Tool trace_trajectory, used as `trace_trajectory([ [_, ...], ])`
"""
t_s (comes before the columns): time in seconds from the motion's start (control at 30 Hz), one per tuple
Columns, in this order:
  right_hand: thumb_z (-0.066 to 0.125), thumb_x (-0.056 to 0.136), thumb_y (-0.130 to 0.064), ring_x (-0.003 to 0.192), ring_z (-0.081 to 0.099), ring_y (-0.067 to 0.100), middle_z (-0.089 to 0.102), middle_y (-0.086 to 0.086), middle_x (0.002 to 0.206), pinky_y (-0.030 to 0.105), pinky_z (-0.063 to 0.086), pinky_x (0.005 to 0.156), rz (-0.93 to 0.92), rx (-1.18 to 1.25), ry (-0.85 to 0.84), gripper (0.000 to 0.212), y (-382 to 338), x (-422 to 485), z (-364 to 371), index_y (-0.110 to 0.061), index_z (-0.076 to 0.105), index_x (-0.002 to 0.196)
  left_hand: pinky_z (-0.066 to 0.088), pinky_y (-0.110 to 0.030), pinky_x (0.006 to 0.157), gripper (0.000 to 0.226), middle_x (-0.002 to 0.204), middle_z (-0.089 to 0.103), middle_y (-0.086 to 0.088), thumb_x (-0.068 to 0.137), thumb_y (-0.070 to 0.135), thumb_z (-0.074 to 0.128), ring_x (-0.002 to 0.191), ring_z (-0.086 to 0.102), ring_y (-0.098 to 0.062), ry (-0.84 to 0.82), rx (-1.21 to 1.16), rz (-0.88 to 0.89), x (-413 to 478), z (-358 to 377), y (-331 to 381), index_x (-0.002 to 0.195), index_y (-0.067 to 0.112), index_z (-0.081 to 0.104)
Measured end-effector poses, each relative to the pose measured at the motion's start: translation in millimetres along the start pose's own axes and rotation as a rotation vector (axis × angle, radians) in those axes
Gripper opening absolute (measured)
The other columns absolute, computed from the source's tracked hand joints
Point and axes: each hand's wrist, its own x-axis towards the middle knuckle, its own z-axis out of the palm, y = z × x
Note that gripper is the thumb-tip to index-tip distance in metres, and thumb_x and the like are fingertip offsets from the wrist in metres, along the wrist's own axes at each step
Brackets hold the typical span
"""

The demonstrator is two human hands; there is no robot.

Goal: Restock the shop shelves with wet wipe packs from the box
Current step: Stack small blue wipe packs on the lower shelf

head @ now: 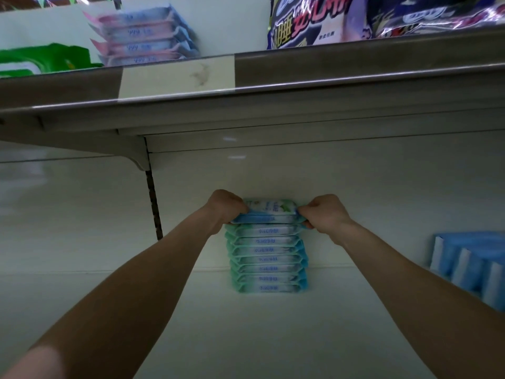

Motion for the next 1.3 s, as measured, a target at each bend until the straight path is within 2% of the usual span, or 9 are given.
trace_trajectory([
  [0.1, 0.064, 0.085, -0.021, 0.076, 0.063, 0.025, 0.071, 0.018, 0.091, 0.030, 0.044, 0.064, -0.027, -0.069, 0.022, 0.031, 6, 5, 0, 0.006, 0.067, 0.099, 0.037, -0.024, 0.067, 0.014, 0.094, 0.052, -0.008, 0.086, 0.010, 0.064, 0.079, 0.048, -0.017, 0.003, 0.079, 0.078, -4, 0, -2, 0.099, 0.012, 0.064],
  [0.2, 0.066, 0.086, -0.035, 0.103, 0.060, 0.025, 0.058, 0.005, 0.113, 0.033, 0.050, 0.081, -0.125, -0.078, -0.031, 0.045, 4, 3, -1, -0.013, 0.055, 0.124, 0.036, -0.018, 0.086, 0.049, 0.124, 0.049, 0.001, 0.088, 0.026, 0.070, 0.109, 0.049, -0.014, -0.070, 0.113, 0.196, -9, -3, -4, 0.133, 0.014, 0.055],
  [0.27, 0.068, 0.085, -0.031, 0.108, 0.056, 0.021, 0.052, 0.001, 0.117, 0.028, 0.049, 0.079, -0.200, -0.084, -0.141, 0.051, -1, 0, 1, -0.019, 0.051, 0.131, 0.033, -0.018, 0.095, 0.066, 0.142, 0.040, 0.000, 0.086, 0.030, 0.072, 0.129, 0.042, -0.018, -0.153, 0.358, 0.262, -10, -4, -7, 0.144, 0.020, 0.043],
  [0.33, 0.073, 0.080, -0.023, 0.104, 0.057, 0.018, 0.055, 0.002, 0.121, 0.022, 0.048, 0.073, -0.265, -0.223, -0.214, 0.055, -1, 0, 7, -0.017, 0.053, 0.131, 0.034, -0.023, 0.104, 0.074, 0.148, 0.037, -0.004, 0.085, 0.031, 0.072, 0.132, 0.040, -0.022, -0.201, 0.567, 0.297, -9, -4, -13, 0.148, 0.022, 0.035],
  [0.5, 0.067, 0.080, -0.015, 0.107, 0.055, 0.026, 0.043, 0.013, 0.128, 0.031, 0.047, 0.094, -0.380, -0.464, -0.134, 0.052, 0, -1, 22, -0.015, 0.052, 0.130, 0.036, -0.023, 0.100, 0.068, 0.145, 0.046, -0.003, 0.088, 0.024, 0.068, 0.126, 0.049, -0.020, -0.180, 0.623, 0.353, -8, -4, -23, 0.148, 0.020, 0.036],
  [0.77, 0.061, 0.087, -0.021, 0.102, 0.056, 0.026, 0.044, 0.009, 0.126, 0.033, 0.049, 0.084, -0.406, -0.596, -0.014, 0.042, -2, -8, 31, -0.018, 0.051, 0.127, 0.041, -0.023, 0.093, 0.060, 0.139, 0.052, -0.009, 0.090, 0.014, 0.060, 0.119, 0.054, -0.023, -0.175, 0.619, 0.371, -10, -7, -24, 0.146, 0.017, 0.040],
  [0.93, 0.069, 0.078, -0.033, 0.103, 0.057, 0.023, 0.048, 0.007, 0.123, 0.033, 0.050, 0.087, -0.372, -0.538, -0.129, 0.050, -7, -2, 21, -0.021, 0.056, 0.125, 0.037, -0.020, 0.095, 0.058, 0.147, 0.042, -0.009, 0.096, 0.016, 0.056, 0.128, 0.046, -0.023, -0.180, 0.329, 0.260, -16, -9, -16, 0.149, 0.011, 0.034],
  [1.13, 0.062, 0.087, -0.027, 0.104, 0.057, 0.024, 0.055, 0.011, 0.122, 0.029, 0.047, 0.085, -0.415, -0.462, -0.046, 0.036, -1, -2, 20, -0.017, 0.063, 0.122, 0.042, -0.021, 0.088, 0.054, 0.142, 0.046, -0.009, 0.091, -0.001, 0.048, 0.119, 0.051, -0.023, -0.150, 0.334, 0.213, -19, -6, -15, 0.143, 0.011, 0.044],
  [1.3, 0.055, 0.092, -0.014, 0.098, 0.061, 0.023, 0.068, 0.007, 0.109, 0.031, 0.049, 0.084, -0.409, -0.428, 0.073, 0.023, -12, -10, 18, -0.010, 0.072, 0.106, 0.043, -0.037, 0.102, 0.057, 0.136, 0.052, -0.006, 0.087, 0.022, 0.062, 0.121, 0.050, -0.026, -0.145, 0.624, 0.292, -17, -3, -15, 0.141, 0.021, 0.046],
])
